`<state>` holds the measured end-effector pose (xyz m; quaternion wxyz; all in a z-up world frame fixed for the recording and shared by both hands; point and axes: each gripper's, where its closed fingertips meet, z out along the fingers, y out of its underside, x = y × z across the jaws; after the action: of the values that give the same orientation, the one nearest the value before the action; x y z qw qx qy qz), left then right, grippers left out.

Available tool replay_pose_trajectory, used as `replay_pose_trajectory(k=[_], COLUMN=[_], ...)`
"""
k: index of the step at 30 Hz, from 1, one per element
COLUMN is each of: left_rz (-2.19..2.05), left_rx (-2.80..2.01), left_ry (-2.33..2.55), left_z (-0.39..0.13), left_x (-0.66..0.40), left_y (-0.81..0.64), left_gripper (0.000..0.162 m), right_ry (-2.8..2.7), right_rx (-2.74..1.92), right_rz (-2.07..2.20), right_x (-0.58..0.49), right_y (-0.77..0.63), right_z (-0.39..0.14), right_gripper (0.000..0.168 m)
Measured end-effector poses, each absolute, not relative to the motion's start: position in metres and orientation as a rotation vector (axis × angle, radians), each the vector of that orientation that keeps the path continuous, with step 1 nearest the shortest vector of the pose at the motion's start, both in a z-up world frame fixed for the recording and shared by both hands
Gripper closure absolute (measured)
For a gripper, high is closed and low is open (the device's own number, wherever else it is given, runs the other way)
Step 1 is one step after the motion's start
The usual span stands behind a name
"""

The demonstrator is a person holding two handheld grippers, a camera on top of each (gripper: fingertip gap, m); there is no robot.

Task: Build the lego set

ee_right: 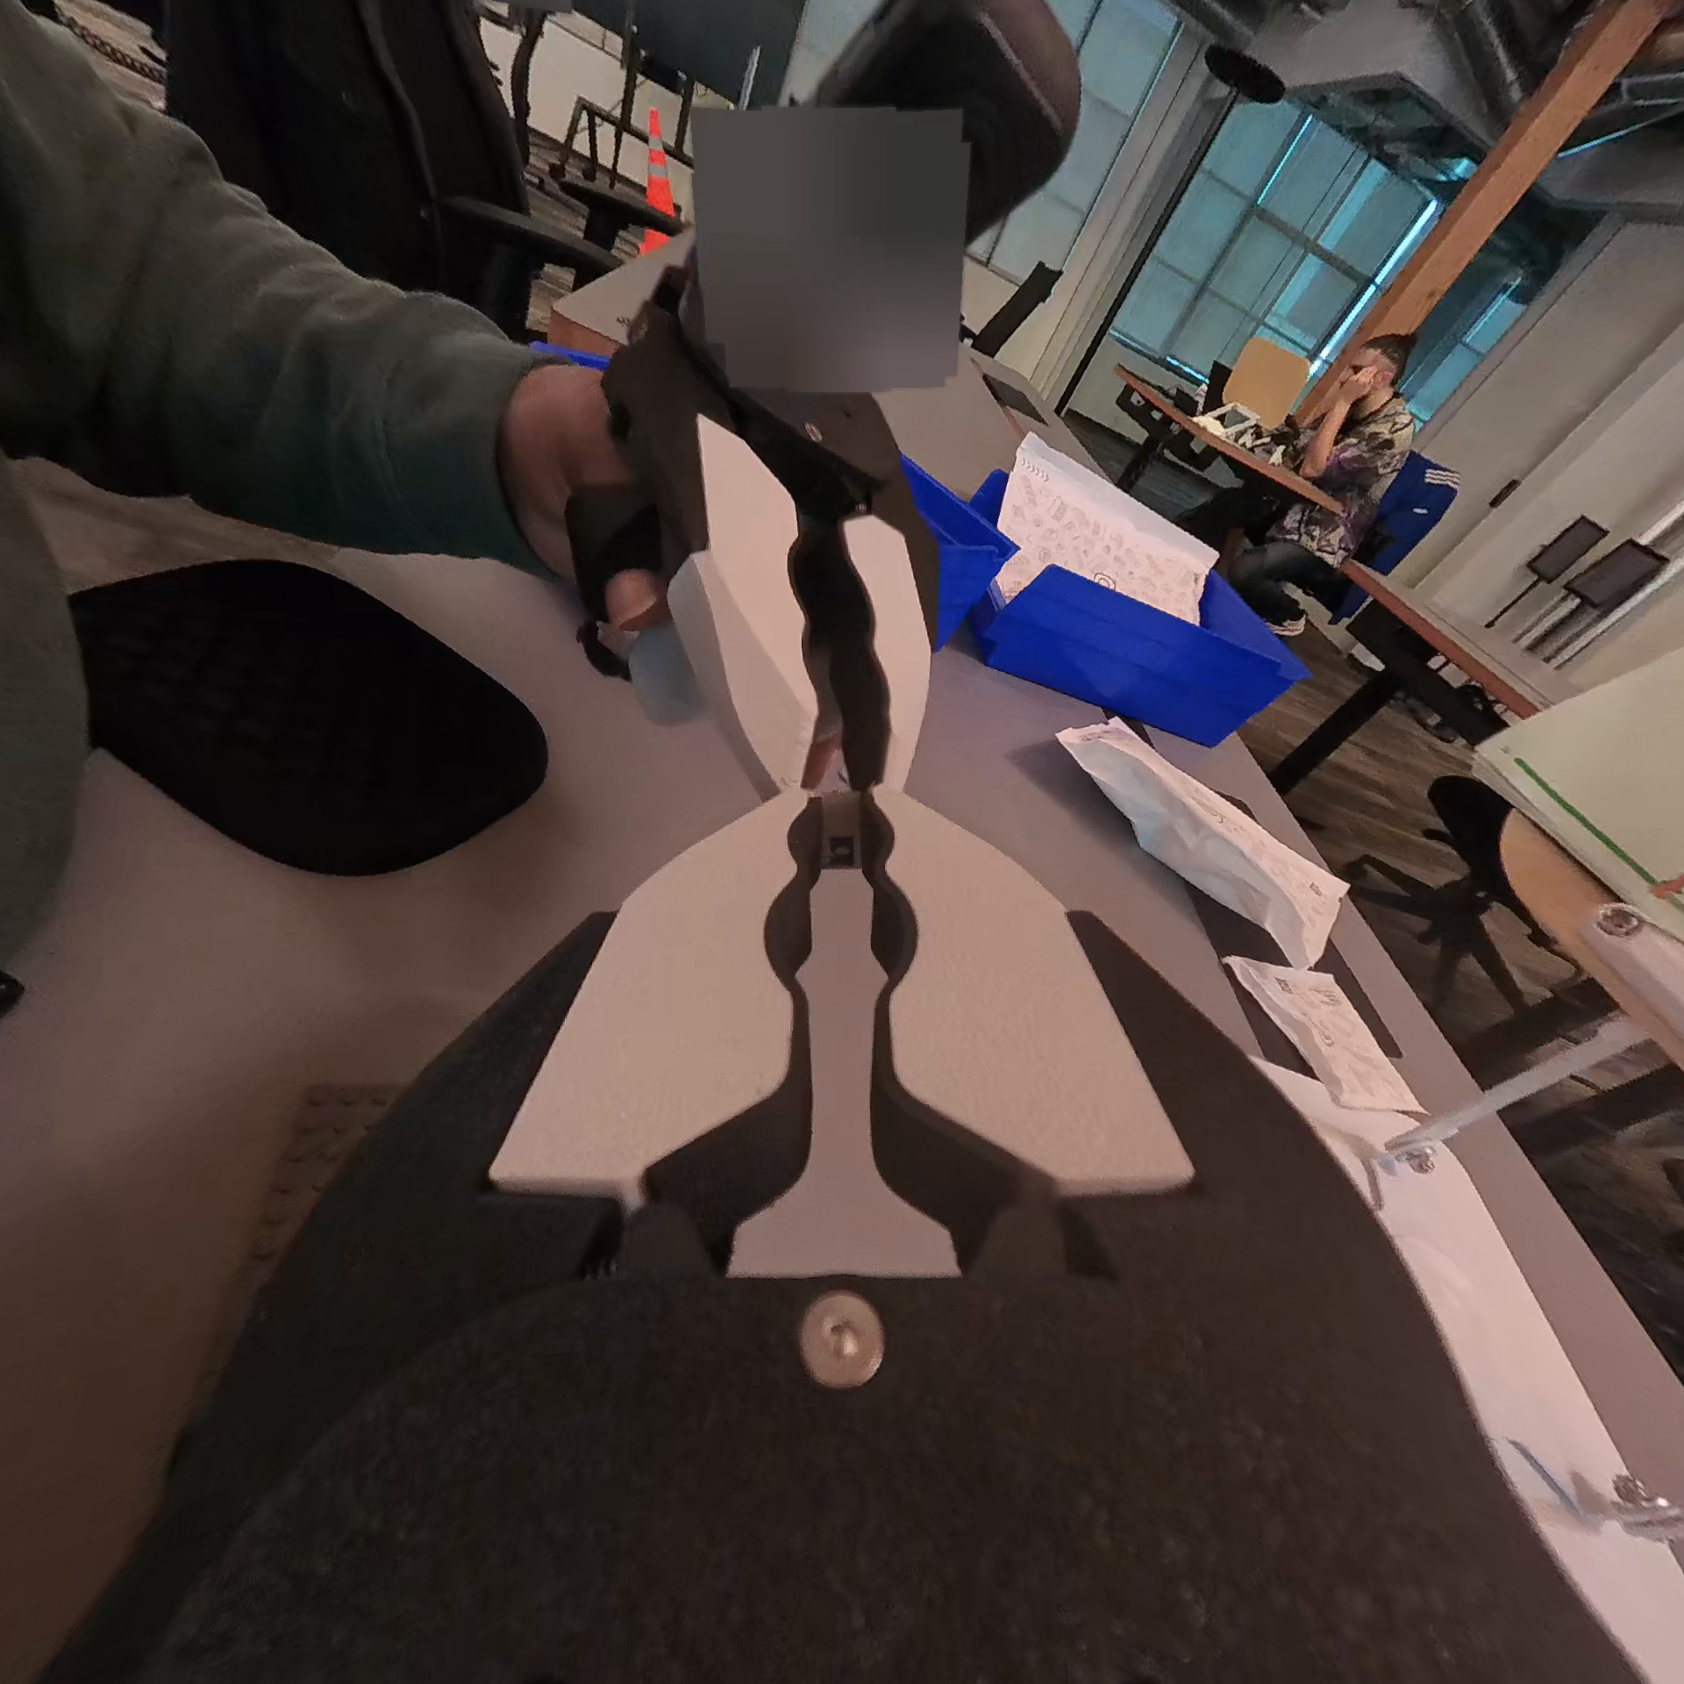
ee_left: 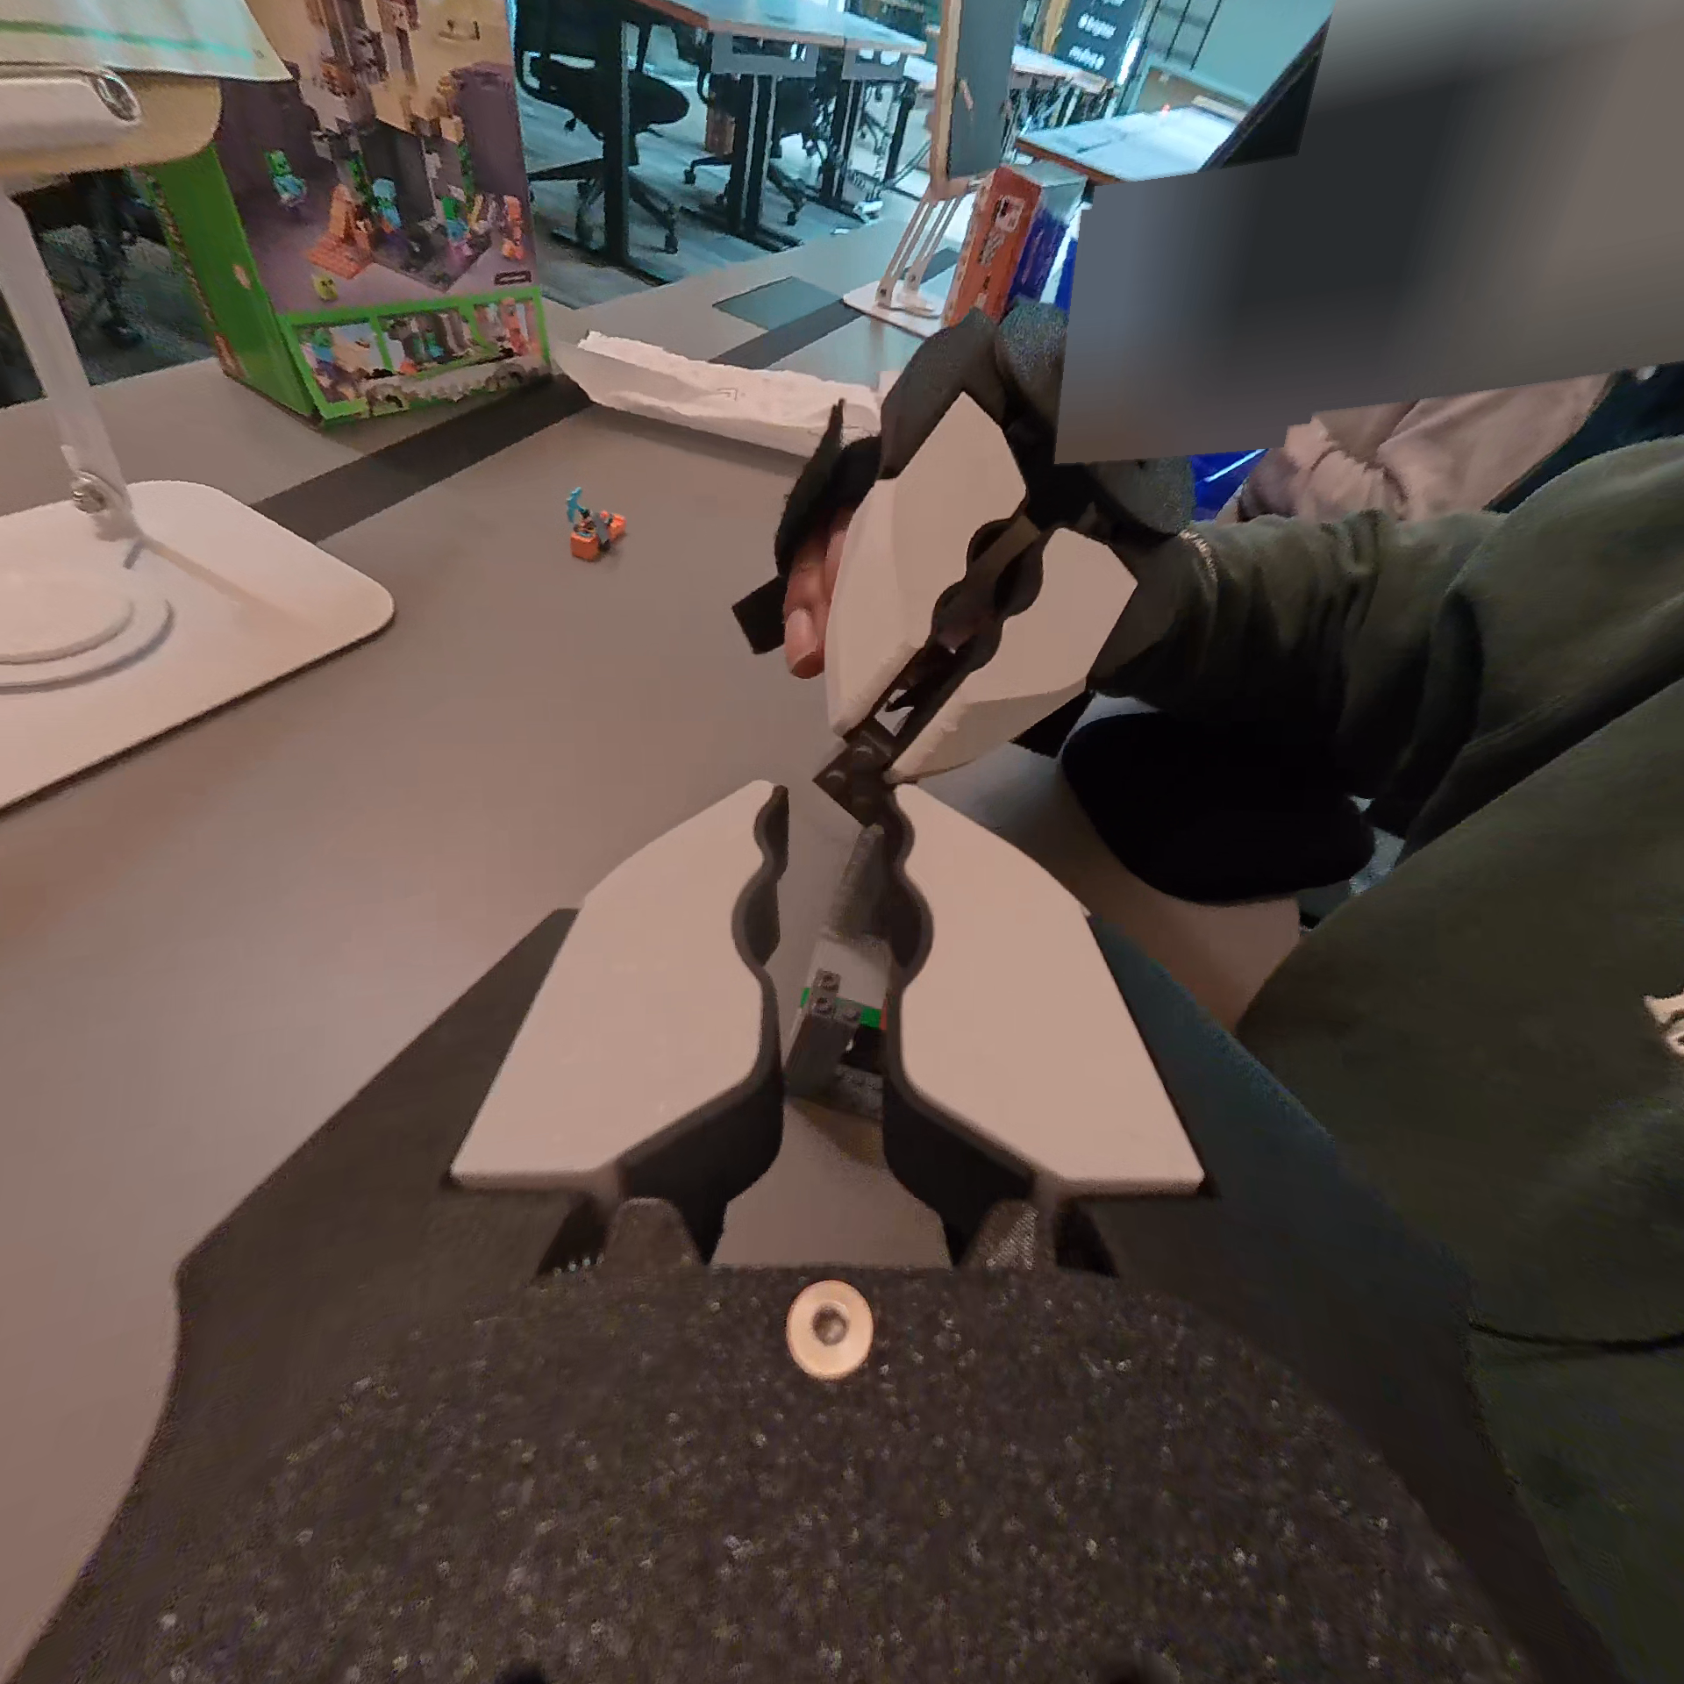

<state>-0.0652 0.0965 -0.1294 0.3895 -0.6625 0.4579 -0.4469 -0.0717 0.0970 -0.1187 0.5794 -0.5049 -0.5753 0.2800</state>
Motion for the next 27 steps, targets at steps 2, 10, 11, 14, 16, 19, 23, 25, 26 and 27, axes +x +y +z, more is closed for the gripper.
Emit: replay_pose_trajectory(k=[2, 10, 11, 14, 16, 19, 23, 25, 26, 27], left_rz=[-1.18, -1.307, -1.295, -1.222, -1.173, -1.137, -1.072, -1.037, -1.016, -1.004], left_rx=[-1.679, -1.578, -1.569, -1.539, -1.52, -1.511, -1.517, -1.519, -1.516, -1.51], left_ry=[1.152, 1.195, 1.211, 1.233, 1.242, 1.261, 1.316, 1.329, 1.331, 1.331], left_z=[-0.128, -0.117, -0.117, -0.117, -0.116, -0.117, -0.124, -0.126, -0.126, -0.126], left_x=[-0.064, -0.06, -0.059, -0.056, -0.056, -0.056, -0.057, -0.058, -0.058, -0.057], left_y=[0.095, 0.081, 0.079, 0.078, 0.079, 0.079, 0.077, 0.078, 0.078, 0.078], left_gripper=[0.143, 0.142, 0.141, 0.145, 0.148, 0.15, 0.153, 0.154, 0.153, 0.151], right_ry=[-1.342, -1.295, -1.284, -1.263, -1.253, -1.257, -1.282, -1.287, -1.288, -1.285], right_rx=[-1.168, -1.137, -1.139, -1.137, -1.133, -1.131, -1.142, -1.151, -1.15, -1.147], right_rz=[0.661, 0.769, 0.781, 0.841, 0.867, 0.873, 0.871, 0.869, 0.869, 0.876], right_x=[-0.071, -0.069, -0.068, -0.068, -0.068, -0.067, -0.067, -0.068, -0.068, -0.068], right_y=[0.096, 0.089, 0.089, 0.087, 0.086, 0.085, 0.084, 0.084, 0.084, 0.084], right_z=[-0.117, -0.106, -0.105, -0.101, -0.099, -0.098, -0.103, -0.106, -0.106, -0.106], right_gripper=[0.161, 0.161, 0.161, 0.161, 0.161, 0.161, 0.161, 0.161, 0.161, 0.161])
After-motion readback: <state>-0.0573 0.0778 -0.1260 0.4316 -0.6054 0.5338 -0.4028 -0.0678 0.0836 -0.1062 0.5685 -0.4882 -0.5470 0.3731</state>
